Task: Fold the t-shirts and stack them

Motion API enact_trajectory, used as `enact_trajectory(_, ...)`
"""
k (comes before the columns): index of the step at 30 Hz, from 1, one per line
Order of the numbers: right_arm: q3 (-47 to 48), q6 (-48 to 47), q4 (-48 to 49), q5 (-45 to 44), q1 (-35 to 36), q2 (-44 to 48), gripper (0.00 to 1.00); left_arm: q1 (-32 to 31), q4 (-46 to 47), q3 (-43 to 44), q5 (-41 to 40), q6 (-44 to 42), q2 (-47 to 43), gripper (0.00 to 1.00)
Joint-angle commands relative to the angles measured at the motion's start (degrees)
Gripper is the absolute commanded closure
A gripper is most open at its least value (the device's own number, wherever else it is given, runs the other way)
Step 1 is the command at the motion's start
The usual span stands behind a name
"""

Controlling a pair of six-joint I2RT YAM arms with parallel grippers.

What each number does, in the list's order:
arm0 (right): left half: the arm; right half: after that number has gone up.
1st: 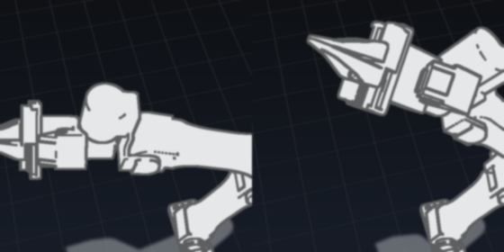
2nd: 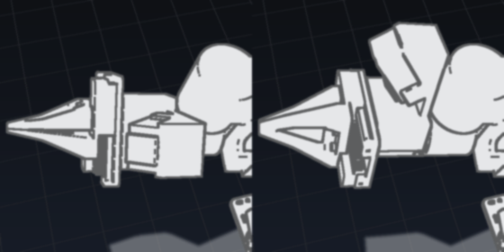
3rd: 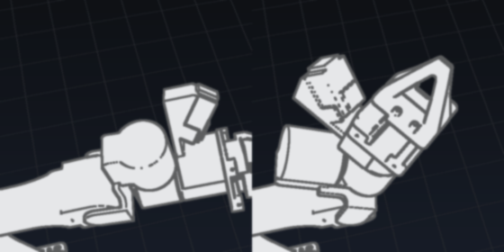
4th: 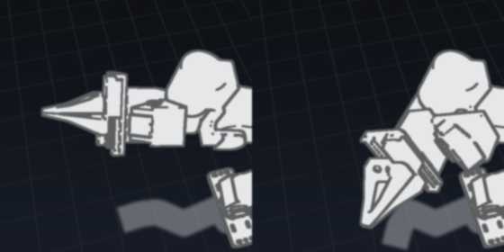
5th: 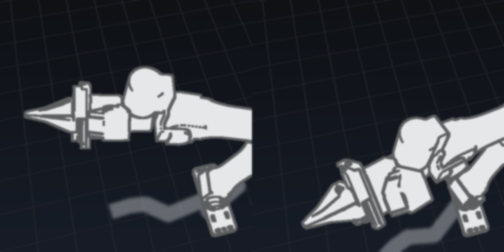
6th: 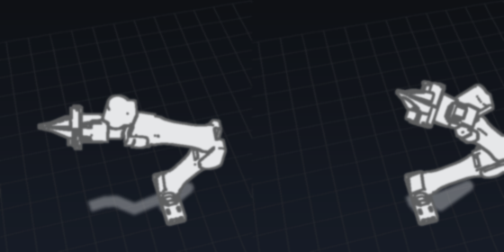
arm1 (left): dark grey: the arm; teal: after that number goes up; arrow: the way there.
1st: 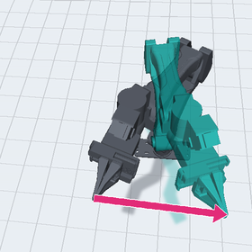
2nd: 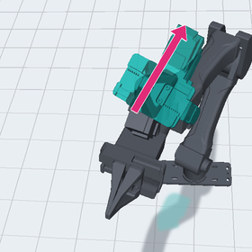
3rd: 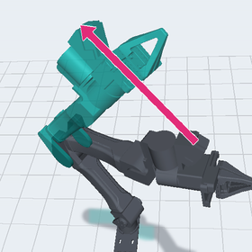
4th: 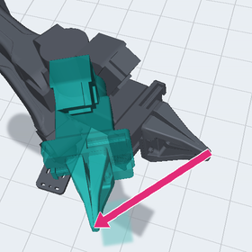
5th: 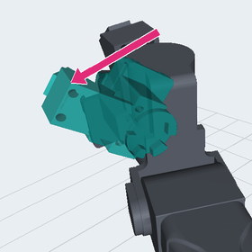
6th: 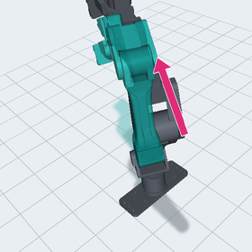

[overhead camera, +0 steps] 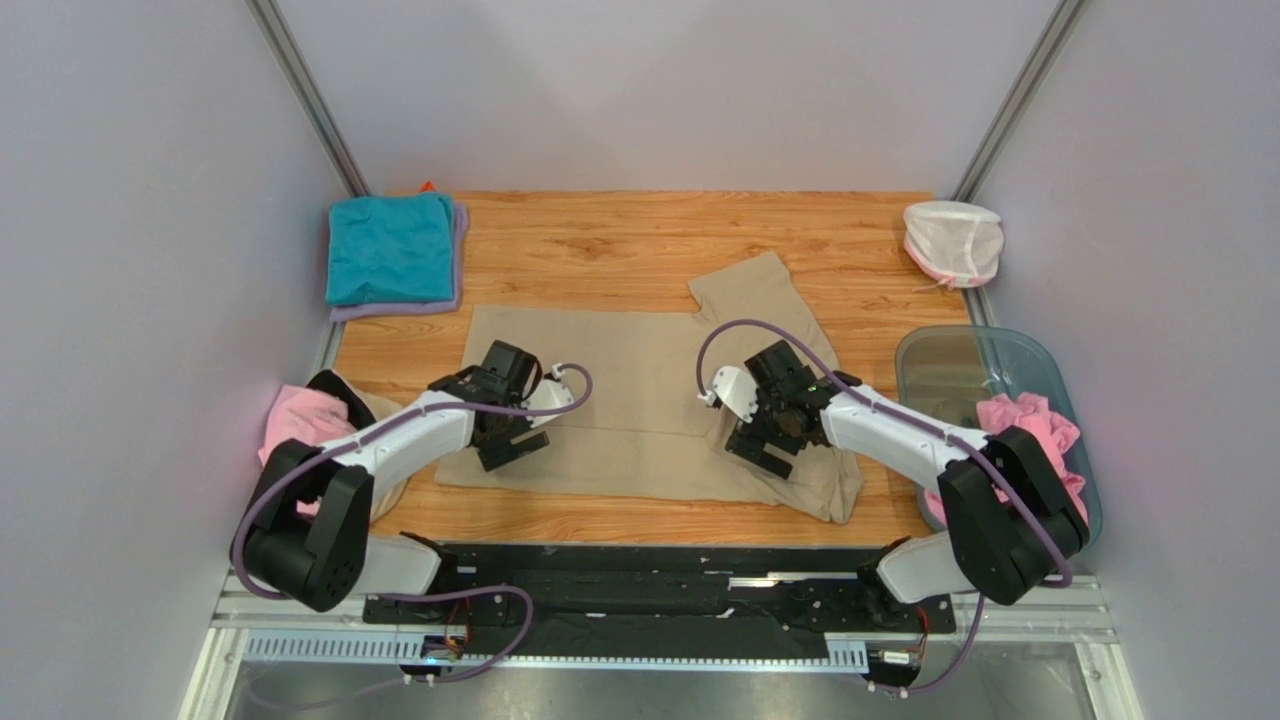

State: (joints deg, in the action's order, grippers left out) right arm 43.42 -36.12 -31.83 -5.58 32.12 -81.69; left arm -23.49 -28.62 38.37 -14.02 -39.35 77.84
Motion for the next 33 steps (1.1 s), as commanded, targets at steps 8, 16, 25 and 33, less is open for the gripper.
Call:
enact_trajectory(8, 1.4, 3.9, -7.2, -2.0, 3.3, 8.6, 0.0, -1.9, -8.4, 0.1, 2.4, 4.4, -11.4, 0.09)
enact_trajectory(16, 10.3, 3.7, -2.0, -5.9, -1.7, 9.9, 0.0, -1.8, -3.9, 6.7, 0.1, 2.0, -12.8, 0.08)
enact_trajectory(25, 38.3, 12.6, 2.0, 1.9, -17.7, -13.1, 0.0, 4.4, 3.0, 23.1, 5.2, -0.5, -0.3, 0.01)
enact_trajectory(33, 65.1, 19.2, -6.7, 9.4, -21.4, -39.0, 0.06, 7.1, 1.2, 33.0, 8.3, -2.8, 14.3, 0.01)
